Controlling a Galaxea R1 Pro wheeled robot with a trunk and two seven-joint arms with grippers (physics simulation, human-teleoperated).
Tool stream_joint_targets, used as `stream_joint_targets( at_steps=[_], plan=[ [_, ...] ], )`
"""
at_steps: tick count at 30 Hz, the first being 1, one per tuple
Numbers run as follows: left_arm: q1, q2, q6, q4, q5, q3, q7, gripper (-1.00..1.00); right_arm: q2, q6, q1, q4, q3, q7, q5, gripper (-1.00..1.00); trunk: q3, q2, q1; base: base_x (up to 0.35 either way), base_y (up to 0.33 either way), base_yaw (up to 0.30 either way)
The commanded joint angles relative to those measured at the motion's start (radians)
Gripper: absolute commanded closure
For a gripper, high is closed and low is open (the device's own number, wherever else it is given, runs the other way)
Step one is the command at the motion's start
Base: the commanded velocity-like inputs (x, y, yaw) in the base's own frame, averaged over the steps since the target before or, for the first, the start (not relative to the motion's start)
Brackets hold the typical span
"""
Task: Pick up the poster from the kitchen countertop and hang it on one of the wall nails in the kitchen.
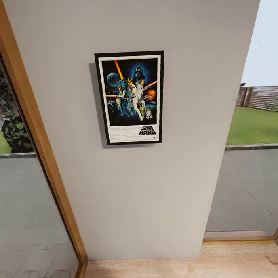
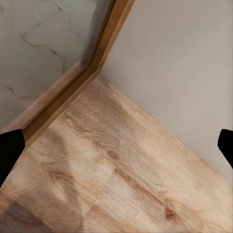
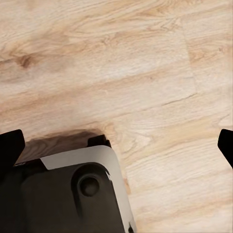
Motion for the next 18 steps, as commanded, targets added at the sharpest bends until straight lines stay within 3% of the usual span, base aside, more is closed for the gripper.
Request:
stream_joint_targets(
  at_steps=[1, 18],
  plan=[
    [-0.001, 0.000, -0.002, 0.002, 0.008, -0.006, -0.005, -1.00, -0.001, -0.008, -0.001, 0.005, -0.005, 0.006, -0.006, -1.00, 0.000, -0.001, 0.000, 0.000, 0.000, 0.000],
    [-0.001, 0.003, -0.002, 0.003, -0.011, -0.005, -0.005, -1.00, 0.000, -0.008, -0.001, 0.005, -0.005, 0.005, -0.006, -1.00, 0.000, -0.001, 0.000, 0.000, 0.000, 0.000]
  ],
)
